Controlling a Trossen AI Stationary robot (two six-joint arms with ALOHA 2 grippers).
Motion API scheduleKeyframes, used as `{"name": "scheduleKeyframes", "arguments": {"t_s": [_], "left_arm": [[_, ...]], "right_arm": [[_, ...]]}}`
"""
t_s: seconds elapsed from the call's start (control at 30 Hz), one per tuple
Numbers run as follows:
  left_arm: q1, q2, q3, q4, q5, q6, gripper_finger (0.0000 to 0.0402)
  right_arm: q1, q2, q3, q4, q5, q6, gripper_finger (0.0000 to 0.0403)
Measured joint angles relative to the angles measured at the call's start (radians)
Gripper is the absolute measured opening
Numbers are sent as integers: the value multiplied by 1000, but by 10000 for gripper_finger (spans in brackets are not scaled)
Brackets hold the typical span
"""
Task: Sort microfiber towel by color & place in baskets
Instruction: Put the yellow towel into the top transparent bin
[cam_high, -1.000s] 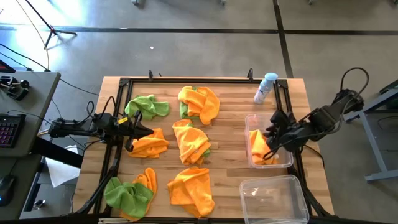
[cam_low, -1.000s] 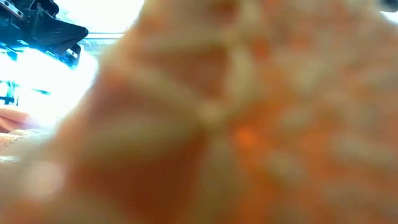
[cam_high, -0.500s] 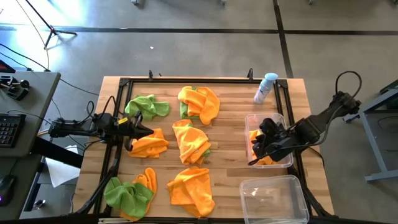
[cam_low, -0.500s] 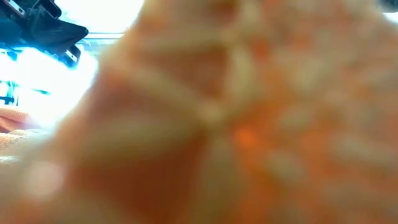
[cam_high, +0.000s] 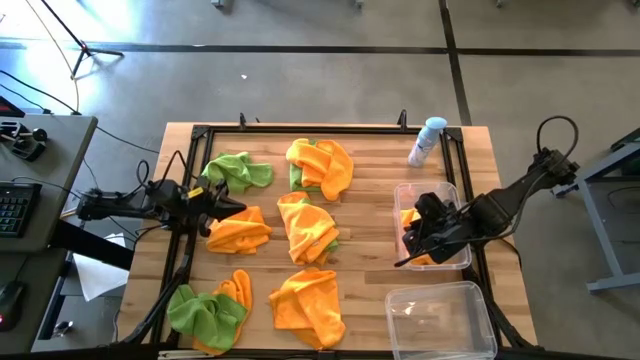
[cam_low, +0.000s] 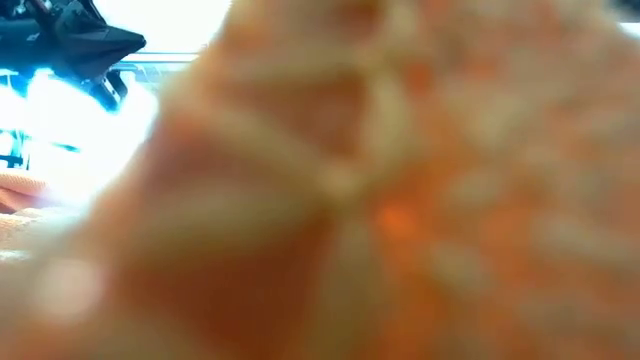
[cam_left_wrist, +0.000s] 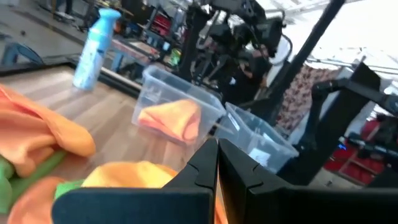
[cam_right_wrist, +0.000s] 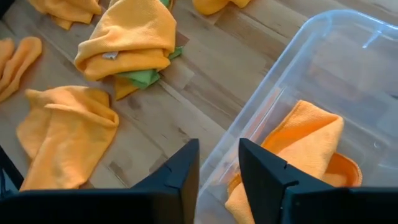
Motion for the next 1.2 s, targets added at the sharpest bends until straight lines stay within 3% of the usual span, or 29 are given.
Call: {"name": "scheduleKeyframes", "arguments": {"t_s": [0.23, 0.67, 0.9, 1.2], "left_arm": [[0, 204, 155, -66, -49, 0, 0], [0, 748, 570, -426, -57, -115, 0], [-11, 960, 809, -894, -48, -294, 0], [-43, 1126, 784, -986, 90, -306, 12]], "right_arm": [[4, -41, -13, 24, 3, -81, 7], [0, -244, -168, 168, 39, -323, 2], [0, -305, -208, 167, 57, -420, 1], [0, -322, -209, 168, 58, -524, 1]]}}
